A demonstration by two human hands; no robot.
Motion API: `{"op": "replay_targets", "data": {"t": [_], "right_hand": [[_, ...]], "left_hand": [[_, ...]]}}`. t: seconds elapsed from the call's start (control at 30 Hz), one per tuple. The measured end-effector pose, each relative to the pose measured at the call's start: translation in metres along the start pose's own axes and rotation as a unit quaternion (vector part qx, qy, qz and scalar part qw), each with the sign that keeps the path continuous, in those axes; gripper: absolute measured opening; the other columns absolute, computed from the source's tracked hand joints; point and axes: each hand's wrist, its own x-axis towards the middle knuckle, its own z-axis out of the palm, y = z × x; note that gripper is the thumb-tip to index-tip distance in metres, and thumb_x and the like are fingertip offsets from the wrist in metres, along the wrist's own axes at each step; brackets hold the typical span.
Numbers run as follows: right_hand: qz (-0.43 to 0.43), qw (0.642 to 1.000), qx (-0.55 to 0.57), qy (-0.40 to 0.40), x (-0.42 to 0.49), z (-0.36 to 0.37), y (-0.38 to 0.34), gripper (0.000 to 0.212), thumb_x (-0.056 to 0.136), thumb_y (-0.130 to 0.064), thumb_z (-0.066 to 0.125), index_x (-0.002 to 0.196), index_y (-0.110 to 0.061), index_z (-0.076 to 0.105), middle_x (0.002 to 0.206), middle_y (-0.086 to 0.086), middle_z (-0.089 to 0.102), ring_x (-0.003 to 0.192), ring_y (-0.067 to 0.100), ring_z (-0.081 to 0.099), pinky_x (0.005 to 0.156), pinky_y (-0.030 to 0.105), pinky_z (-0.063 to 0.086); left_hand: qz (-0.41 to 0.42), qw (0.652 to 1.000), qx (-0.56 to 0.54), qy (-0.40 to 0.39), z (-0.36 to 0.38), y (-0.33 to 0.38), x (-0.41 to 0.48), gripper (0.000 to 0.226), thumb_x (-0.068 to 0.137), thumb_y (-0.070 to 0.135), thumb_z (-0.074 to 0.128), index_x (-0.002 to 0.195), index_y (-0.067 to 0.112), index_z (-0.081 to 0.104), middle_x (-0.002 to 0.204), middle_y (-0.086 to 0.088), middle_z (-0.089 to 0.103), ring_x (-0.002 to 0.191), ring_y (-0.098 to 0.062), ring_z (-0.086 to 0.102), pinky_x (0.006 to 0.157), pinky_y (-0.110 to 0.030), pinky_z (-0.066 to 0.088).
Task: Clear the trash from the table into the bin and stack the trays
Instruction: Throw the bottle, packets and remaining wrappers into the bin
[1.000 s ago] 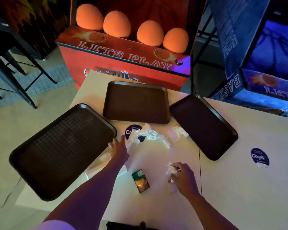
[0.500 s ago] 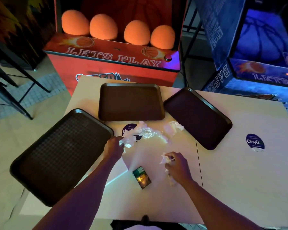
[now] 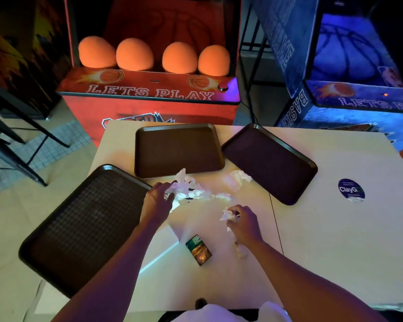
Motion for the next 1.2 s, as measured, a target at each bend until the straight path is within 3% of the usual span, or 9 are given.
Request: {"op": "replay_targets", "data": {"t": [0.17,0.27,0.5,0.73,0.87,0.97,1.2], "right_hand": [[0.008,0.999,0.022,0.03,-0.003,-0.006,0.002,0.036,0.078,-0.007,0.076,0.111,-0.018,0.073,0.106,0.005,0.065,0.093,0.016,0.065,0.084,0.028,0.055],[0.01,0.999,0.025,0.045,-0.008,-0.01,0.007,0.033,0.078,-0.008,0.075,0.11,-0.017,0.072,0.104,0.005,0.065,0.092,0.019,0.066,0.084,0.033,0.056],[0.047,0.997,0.015,0.062,-0.02,-0.017,0.031,0.032,0.079,-0.011,0.077,0.11,-0.017,0.072,0.103,0.006,0.065,0.091,0.023,0.066,0.083,0.036,0.056],[0.076,0.995,0.012,0.071,-0.033,-0.023,0.054,0.034,0.078,-0.008,0.076,0.11,-0.019,0.073,0.102,0.006,0.066,0.09,0.02,0.066,0.08,0.028,0.053],[0.085,0.994,0.015,0.063,-0.033,-0.024,0.057,0.034,0.08,-0.01,0.077,0.112,-0.02,0.073,0.104,0.004,0.066,0.088,0.015,0.064,0.076,0.02,0.047],[0.085,0.994,0.026,0.059,-0.034,-0.022,0.056,0.033,0.079,-0.009,0.076,0.109,-0.021,0.073,0.103,0.004,0.065,0.086,0.015,0.063,0.074,0.02,0.046],[0.082,0.994,0.024,0.068,-0.036,-0.021,0.062,0.03,0.081,-0.016,0.078,0.11,-0.022,0.072,0.102,0.001,0.065,0.089,0.015,0.065,0.074,0.021,0.049]], "left_hand": [[0.077,0.996,-0.042,-0.034,0.011,0.023,0.0,0.035,0.087,0.004,0.077,0.121,0.01,0.074,0.114,-0.008,0.072,0.09,-0.026,0.072,0.076,-0.037,0.061],[0.104,0.99,-0.054,-0.073,0.028,0.048,-0.008,0.033,0.089,0.011,0.076,0.121,0.017,0.073,0.118,-0.001,0.072,0.1,-0.021,0.07,0.082,-0.033,0.06],[0.149,0.975,-0.093,-0.139,0.068,0.096,-0.036,0.028,0.091,0.014,0.074,0.118,0.018,0.071,0.106,0.002,0.066,0.087,-0.017,0.066,0.073,-0.036,0.058],[0.094,0.984,-0.074,-0.133,0.061,0.068,-0.049,0.03,0.087,0.009,0.078,0.116,0.012,0.074,0.108,0.0,0.068,0.086,-0.02,0.068,0.073,-0.038,0.062],[0.061,0.993,-0.032,-0.092,0.042,0.042,-0.042,0.038,0.085,0.01,0.08,0.122,0.012,0.072,0.121,-0.006,0.069,0.098,-0.026,0.07,0.079,-0.038,0.063],[0.056,0.995,-0.015,-0.08,0.038,0.037,-0.03,0.039,0.084,0.01,0.081,0.121,0.009,0.071,0.119,-0.01,0.068,0.1,-0.03,0.068,0.082,-0.04,0.062],[0.02,0.989,0.001,-0.15,0.061,0.053,0.005,0.047,0.087,0.023,0.081,0.128,0.005,0.065,0.134,-0.013,0.059,0.115,-0.033,0.063,0.093,-0.046,0.058]]}}
